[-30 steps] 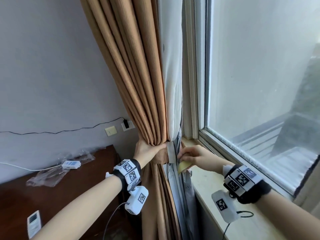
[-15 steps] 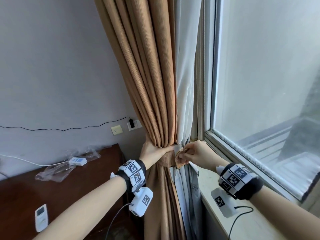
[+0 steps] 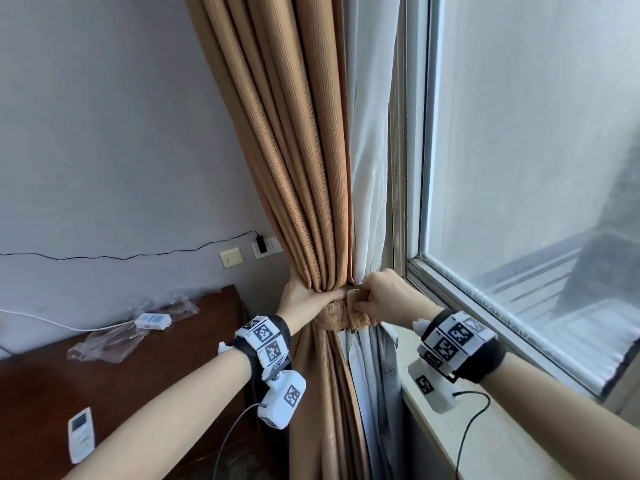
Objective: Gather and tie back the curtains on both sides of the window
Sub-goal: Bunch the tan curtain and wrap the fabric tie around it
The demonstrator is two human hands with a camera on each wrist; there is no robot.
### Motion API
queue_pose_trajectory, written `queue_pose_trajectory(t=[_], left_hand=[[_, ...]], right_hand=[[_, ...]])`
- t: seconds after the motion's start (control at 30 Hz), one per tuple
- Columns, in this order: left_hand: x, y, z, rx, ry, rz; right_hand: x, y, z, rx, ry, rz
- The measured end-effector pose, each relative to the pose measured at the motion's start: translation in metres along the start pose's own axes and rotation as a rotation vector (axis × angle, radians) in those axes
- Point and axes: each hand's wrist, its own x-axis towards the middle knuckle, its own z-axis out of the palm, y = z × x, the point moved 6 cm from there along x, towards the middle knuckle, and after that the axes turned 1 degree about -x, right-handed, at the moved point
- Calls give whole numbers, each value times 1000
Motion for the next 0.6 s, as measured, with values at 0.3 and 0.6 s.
queue_pose_trajectory(t=[0.3, 0.6], left_hand=[[0, 1, 1, -23, -73, -11], [0, 12, -1, 37, -39, -33]], right_hand=[[14, 2, -2, 103, -112, 148], [14, 11, -2, 118, -17, 156]])
